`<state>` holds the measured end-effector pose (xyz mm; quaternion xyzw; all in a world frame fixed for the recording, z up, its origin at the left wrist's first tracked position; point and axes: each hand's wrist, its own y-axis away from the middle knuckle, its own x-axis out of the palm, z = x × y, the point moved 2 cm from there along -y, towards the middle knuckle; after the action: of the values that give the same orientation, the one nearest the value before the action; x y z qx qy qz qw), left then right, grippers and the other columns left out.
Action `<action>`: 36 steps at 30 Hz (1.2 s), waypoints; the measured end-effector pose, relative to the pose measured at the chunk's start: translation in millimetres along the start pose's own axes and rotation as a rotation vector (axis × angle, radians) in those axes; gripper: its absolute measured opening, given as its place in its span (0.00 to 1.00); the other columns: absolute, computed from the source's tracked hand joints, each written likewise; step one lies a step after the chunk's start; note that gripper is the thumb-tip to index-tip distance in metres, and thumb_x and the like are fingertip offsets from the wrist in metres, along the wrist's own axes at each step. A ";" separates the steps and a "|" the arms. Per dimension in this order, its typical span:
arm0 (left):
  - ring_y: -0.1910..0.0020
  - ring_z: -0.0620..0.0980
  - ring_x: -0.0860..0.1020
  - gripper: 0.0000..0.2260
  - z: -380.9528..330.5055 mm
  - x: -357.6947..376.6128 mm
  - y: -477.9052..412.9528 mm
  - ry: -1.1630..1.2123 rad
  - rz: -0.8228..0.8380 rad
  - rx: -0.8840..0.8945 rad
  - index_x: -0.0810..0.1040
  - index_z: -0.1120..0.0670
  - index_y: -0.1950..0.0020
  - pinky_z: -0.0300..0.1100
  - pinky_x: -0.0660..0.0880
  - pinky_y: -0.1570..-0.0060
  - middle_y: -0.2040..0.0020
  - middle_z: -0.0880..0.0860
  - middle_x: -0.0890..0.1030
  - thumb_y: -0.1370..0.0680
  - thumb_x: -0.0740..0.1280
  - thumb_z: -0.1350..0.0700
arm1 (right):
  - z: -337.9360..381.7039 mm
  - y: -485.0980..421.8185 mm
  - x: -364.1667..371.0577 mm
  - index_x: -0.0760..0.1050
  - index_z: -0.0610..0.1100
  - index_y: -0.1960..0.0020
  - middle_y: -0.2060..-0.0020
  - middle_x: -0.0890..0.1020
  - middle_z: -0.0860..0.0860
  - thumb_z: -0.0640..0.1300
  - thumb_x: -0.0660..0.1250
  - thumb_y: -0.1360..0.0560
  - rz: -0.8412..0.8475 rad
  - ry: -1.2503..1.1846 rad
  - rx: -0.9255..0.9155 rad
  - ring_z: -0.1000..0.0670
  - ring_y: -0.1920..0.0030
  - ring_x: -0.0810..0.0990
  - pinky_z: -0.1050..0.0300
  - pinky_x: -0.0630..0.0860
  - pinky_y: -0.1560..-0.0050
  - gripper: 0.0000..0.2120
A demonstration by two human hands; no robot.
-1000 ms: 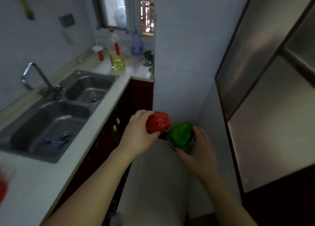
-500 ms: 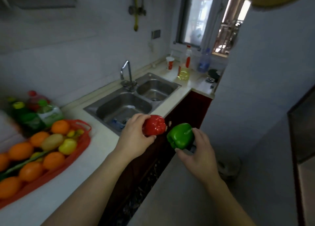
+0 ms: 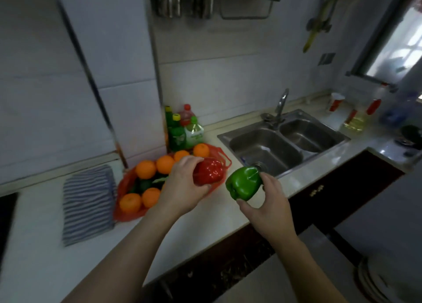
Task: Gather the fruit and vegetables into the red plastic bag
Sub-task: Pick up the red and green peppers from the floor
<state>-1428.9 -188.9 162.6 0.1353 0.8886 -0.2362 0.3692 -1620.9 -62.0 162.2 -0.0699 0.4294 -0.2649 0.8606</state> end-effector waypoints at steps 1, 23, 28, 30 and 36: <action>0.39 0.46 0.71 0.30 14.3 -11.9 2.6 -0.005 -0.016 -0.025 0.71 0.47 0.34 0.47 0.72 0.38 0.37 0.46 0.72 0.35 0.75 0.47 | 11.6 -2.5 13.0 0.67 0.46 0.31 0.35 0.70 0.54 0.55 0.76 0.35 0.023 0.003 -0.017 0.55 0.34 0.68 0.64 0.64 0.37 0.38; 0.39 0.53 0.72 0.30 160.0 -49.6 -22.9 -0.219 -0.052 -0.366 0.73 0.49 0.35 0.47 0.70 0.37 0.39 0.50 0.74 0.36 0.74 0.49 | 57.6 -125.8 187.3 0.62 0.47 0.27 0.32 0.67 0.51 0.59 0.73 0.35 0.394 -0.013 -0.139 0.50 0.33 0.67 0.52 0.70 0.35 0.41; 0.38 0.50 0.71 0.29 174.5 -21.4 -39.8 -0.245 0.037 -0.430 0.73 0.47 0.34 0.45 0.69 0.38 0.38 0.47 0.73 0.35 0.73 0.47 | 46.5 -147.6 214.9 0.61 0.47 0.26 0.31 0.67 0.51 0.58 0.72 0.34 0.465 -0.030 -0.152 0.50 0.32 0.65 0.59 0.64 0.35 0.41; 0.38 0.50 0.71 0.30 182.0 -14.4 -41.9 -0.248 0.053 -0.463 0.72 0.46 0.33 0.45 0.69 0.38 0.38 0.47 0.72 0.35 0.73 0.47 | 40.1 -153.4 223.9 0.61 0.46 0.26 0.32 0.67 0.51 0.57 0.73 0.33 0.493 -0.035 -0.161 0.51 0.32 0.64 0.64 0.60 0.37 0.41; 0.36 0.51 0.69 0.32 199.9 -1.8 -40.8 -0.273 0.115 -0.546 0.69 0.47 0.29 0.41 0.66 0.37 0.35 0.47 0.70 0.32 0.73 0.46 | 29.2 -155.9 253.7 0.59 0.43 0.26 0.30 0.66 0.49 0.56 0.73 0.33 0.610 -0.025 -0.121 0.49 0.30 0.63 0.61 0.58 0.33 0.42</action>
<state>-1326.3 -327.6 53.8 0.0482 0.8522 0.0167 0.5207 -1535.4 -328.6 56.5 0.0076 0.4349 0.0324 0.8999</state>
